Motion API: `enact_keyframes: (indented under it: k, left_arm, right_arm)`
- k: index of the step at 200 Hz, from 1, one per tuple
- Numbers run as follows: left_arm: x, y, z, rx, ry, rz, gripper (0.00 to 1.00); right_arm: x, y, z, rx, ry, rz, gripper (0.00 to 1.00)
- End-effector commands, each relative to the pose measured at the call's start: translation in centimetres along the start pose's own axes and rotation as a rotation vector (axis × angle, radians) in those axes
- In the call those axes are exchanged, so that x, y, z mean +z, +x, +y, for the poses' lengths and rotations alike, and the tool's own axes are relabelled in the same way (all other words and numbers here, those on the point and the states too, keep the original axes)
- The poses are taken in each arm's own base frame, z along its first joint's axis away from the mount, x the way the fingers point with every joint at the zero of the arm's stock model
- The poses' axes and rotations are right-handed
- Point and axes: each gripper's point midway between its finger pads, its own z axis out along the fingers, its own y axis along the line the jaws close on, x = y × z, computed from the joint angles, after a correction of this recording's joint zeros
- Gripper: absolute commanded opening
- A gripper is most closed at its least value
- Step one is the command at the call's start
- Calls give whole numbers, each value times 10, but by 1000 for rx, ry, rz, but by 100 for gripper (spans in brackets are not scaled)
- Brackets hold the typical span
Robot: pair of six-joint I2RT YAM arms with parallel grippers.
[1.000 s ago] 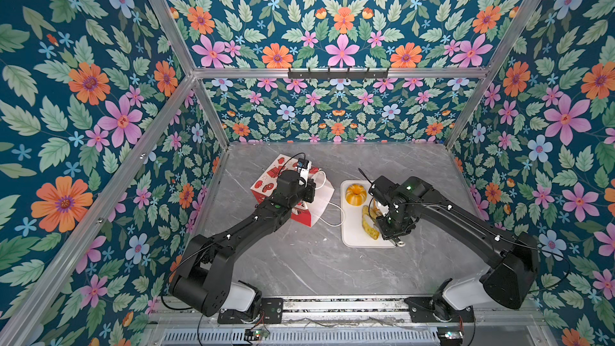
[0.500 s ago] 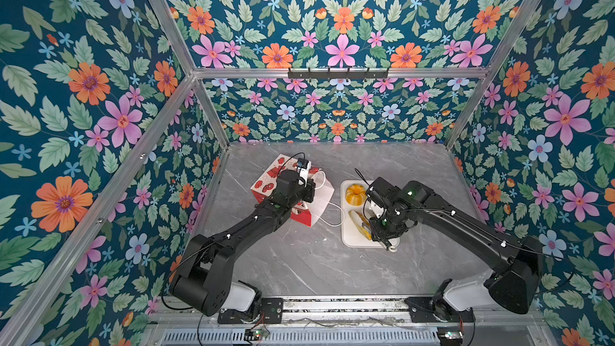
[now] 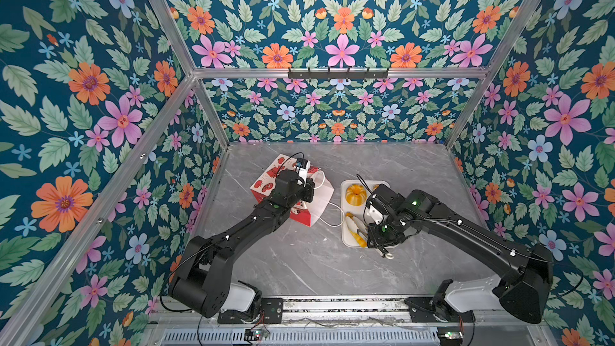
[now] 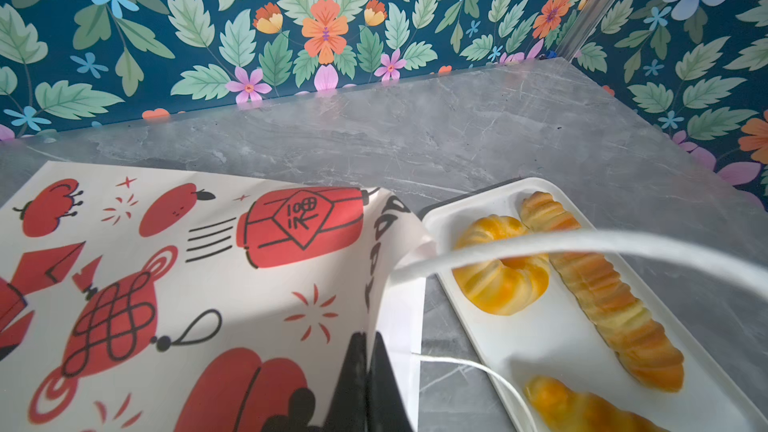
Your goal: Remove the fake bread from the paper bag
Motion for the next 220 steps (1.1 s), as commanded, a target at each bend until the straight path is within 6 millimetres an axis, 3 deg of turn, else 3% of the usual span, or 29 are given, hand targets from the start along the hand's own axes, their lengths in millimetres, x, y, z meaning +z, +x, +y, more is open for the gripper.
enact_keyframes:
  k: [1, 51, 108, 169, 220]
  left_arm:
    - [-2, -10, -2, -2, 13, -32, 0]
    - [-3, -9, -2, -4, 12, -32, 0]
    - [-3, -12, 0, -3, -2, -32, 0]
    - [-4, -13, 2, -1, -10, -29, 0]
    - [-5, -14, 1, -1, -2, -30, 0]
  right_arm:
    - [-4, -10, 15, -8, -83, -64, 34]
    - [-9, -12, 19, -20, -129, -120, 31]
    - [6, 10, 30, -17, -219, -43, 29]
    - [21, 32, -7, 61, -89, -13, 26]
    - [24, 33, -30, 58, 32, -18, 25]
